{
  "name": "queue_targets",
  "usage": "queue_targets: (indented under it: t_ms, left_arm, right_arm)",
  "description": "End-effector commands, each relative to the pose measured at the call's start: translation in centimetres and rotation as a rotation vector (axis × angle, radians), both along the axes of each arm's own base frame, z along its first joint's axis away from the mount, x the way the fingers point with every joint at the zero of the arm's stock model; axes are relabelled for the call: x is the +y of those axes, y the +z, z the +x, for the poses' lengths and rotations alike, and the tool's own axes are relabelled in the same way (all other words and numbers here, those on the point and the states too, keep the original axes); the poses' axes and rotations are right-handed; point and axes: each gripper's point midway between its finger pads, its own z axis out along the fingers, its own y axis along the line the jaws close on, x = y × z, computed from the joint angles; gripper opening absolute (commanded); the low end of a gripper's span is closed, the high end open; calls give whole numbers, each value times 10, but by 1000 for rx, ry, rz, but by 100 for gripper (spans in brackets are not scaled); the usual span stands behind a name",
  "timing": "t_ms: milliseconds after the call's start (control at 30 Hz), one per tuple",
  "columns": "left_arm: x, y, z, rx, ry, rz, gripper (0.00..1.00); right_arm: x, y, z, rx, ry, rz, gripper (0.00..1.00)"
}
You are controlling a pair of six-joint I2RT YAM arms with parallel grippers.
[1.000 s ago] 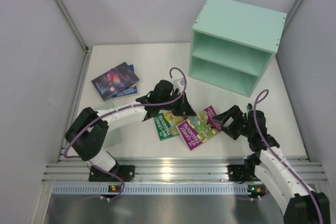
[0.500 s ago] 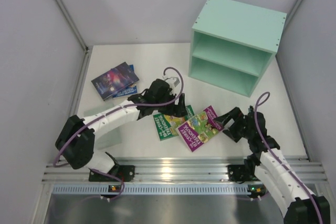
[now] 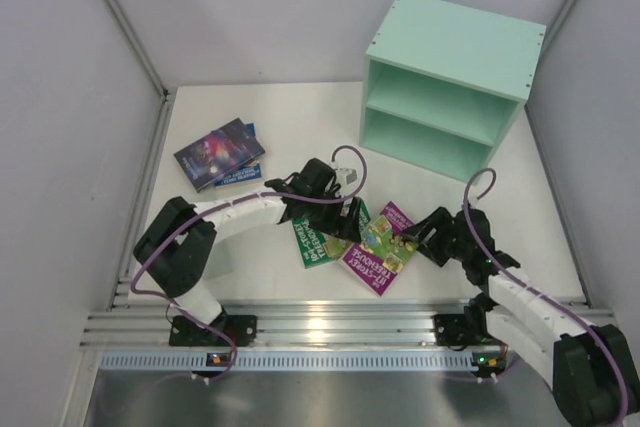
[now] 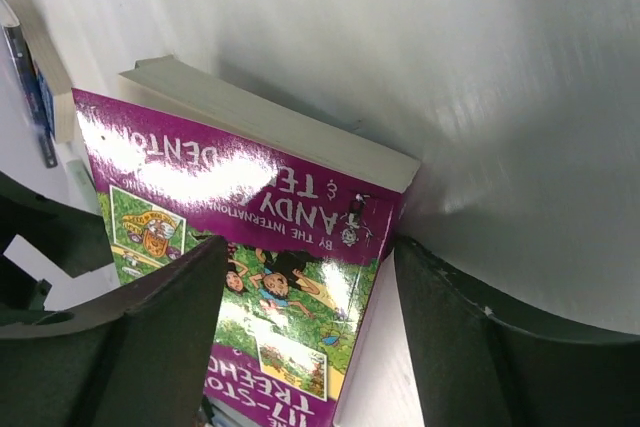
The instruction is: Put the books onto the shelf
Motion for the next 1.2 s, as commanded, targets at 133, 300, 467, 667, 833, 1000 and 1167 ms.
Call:
queue_targets:
  t_ms: [133, 300, 467, 667, 833, 1000, 1167]
  left_arm:
    - [-19, -1, -4, 51, -39, -89, 87]
    - [-19, -2, 2, 63, -7, -87, 88]
    - [-27, -10, 0, 127, 3, -103, 86]
    - [-30, -25, -10, 202, 38, -140, 81]
    - [-45, -25, -17, 230, 9, -176, 74]
    - [-51, -23, -19, 254, 0, -187, 40]
    - [-61, -2, -17, 280, -11, -248, 0]
  right_arm:
    - [9, 22, 25, -138, 30, 2, 56]
    - [6, 13, 22, -124, 27, -11, 48]
    - [10, 11, 19, -126, 18, 30, 45]
    - [14, 5, 14, -116, 17, 50, 42]
    - [18, 3, 10, -115, 20, 70, 41]
    - [20, 8, 9, -126, 28, 74, 41]
    - [23, 27, 11, -170, 66, 69, 62]
